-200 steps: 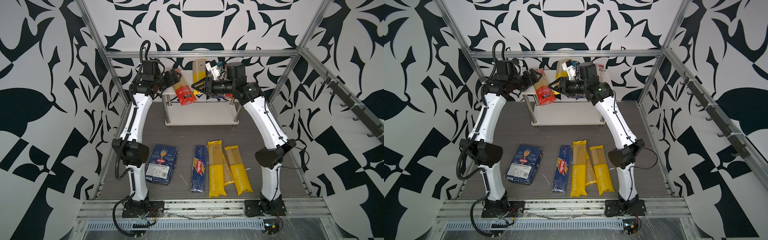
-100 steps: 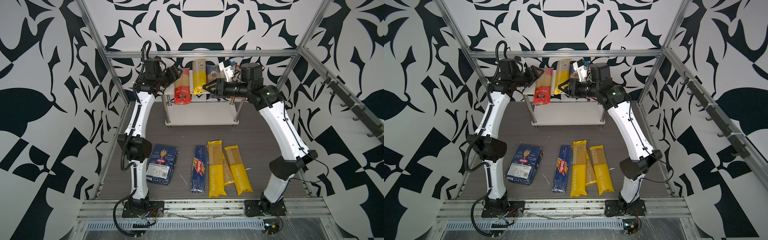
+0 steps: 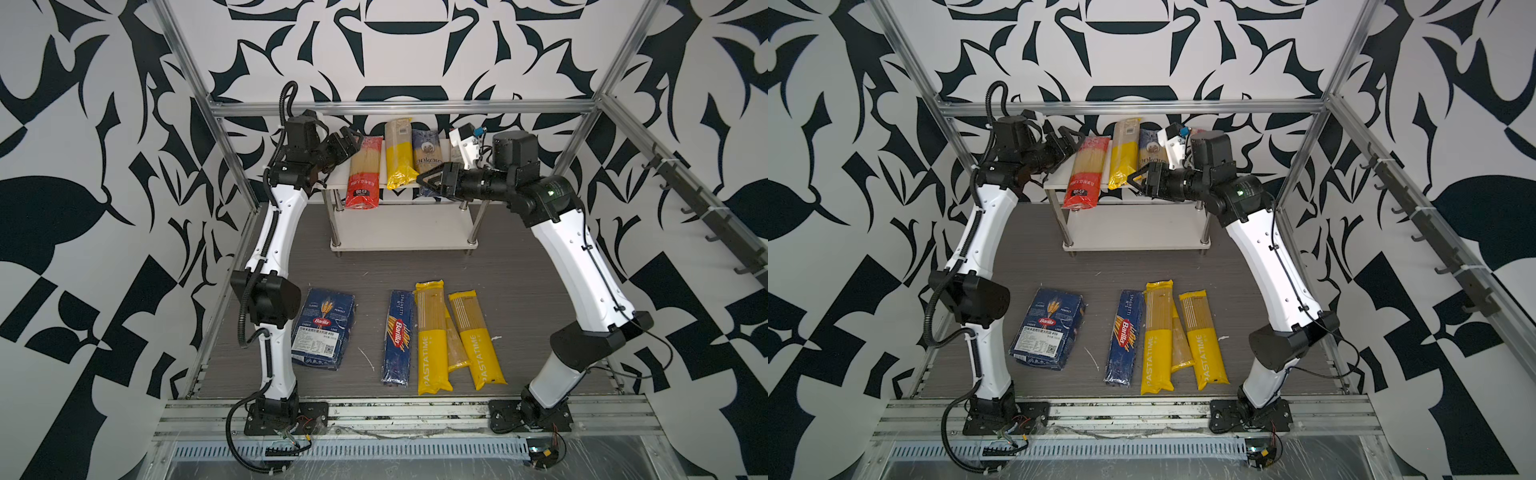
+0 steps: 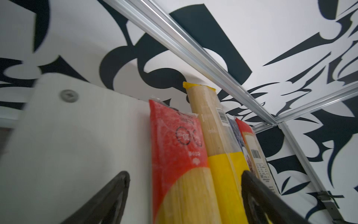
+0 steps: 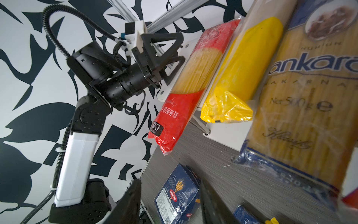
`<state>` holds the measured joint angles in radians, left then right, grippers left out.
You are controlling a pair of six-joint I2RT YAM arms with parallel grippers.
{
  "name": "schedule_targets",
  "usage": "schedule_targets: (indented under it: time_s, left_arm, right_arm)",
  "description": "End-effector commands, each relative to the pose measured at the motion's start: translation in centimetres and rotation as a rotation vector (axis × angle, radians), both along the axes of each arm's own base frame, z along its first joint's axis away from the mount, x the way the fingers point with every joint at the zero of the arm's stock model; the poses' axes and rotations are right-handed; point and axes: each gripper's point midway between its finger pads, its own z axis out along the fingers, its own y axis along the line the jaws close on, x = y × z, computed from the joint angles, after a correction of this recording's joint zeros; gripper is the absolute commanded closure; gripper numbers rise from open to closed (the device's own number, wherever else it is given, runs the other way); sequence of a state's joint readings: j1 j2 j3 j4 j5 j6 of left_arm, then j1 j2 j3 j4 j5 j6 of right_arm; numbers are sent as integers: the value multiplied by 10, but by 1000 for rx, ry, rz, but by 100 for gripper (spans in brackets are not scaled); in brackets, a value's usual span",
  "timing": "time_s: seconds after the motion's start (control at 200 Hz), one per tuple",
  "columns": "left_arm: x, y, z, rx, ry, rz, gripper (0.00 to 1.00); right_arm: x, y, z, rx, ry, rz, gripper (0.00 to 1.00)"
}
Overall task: Arrange pasta packages on shelves
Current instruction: Rotate the pasta bag at the shelf, then move the pasta bag to the shelf.
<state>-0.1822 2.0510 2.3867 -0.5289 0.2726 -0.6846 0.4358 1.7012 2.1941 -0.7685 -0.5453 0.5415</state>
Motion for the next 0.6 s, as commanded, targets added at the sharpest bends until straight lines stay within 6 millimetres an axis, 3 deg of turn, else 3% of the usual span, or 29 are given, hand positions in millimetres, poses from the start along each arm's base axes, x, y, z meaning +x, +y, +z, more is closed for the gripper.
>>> schedule_targets:
  time_s: [0.0,0.175,0.355,0.595]
  left_arm:
    - [-36,27,30,99,-54,60,7]
    - [-91,49,24,153,-15,89,7]
    - [-146,45,-2,96,75,36,11]
    - [-199,44,-36,70,139,4,14]
  right_arm:
    - [-8,-6,18,27,-73,7,49]
    - [-15,-8,11,27,-48,15,49]
    - [-25,-11,3,16,-15,24,48]
    - [-35,-8,-11,42,56,53,49]
